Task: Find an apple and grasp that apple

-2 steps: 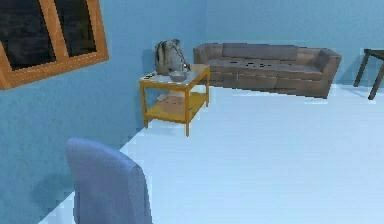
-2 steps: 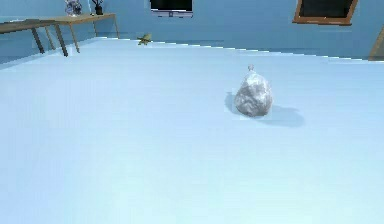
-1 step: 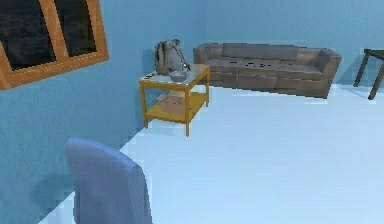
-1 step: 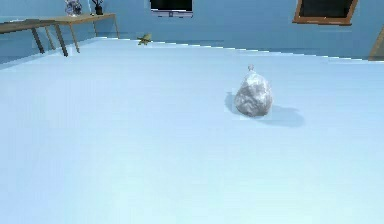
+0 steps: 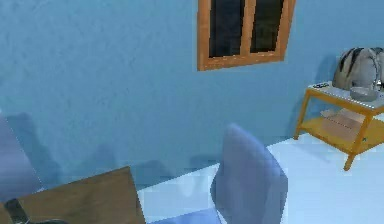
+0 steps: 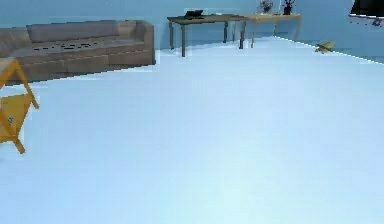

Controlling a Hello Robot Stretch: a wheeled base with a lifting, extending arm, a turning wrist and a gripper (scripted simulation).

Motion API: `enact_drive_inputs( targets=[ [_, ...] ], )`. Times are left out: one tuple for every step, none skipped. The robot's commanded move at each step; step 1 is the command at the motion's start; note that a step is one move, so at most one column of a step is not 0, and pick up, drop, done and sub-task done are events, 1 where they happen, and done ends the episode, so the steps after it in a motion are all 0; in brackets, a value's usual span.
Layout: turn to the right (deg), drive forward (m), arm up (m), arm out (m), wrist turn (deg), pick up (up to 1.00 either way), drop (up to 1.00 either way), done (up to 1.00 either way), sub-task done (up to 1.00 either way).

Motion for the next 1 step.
enact_drive_inputs(
  targets=[
    [-45.0,0.00,0.00,0.00,0.0,0.00,0.00,0.00,0.00]
  ],
)
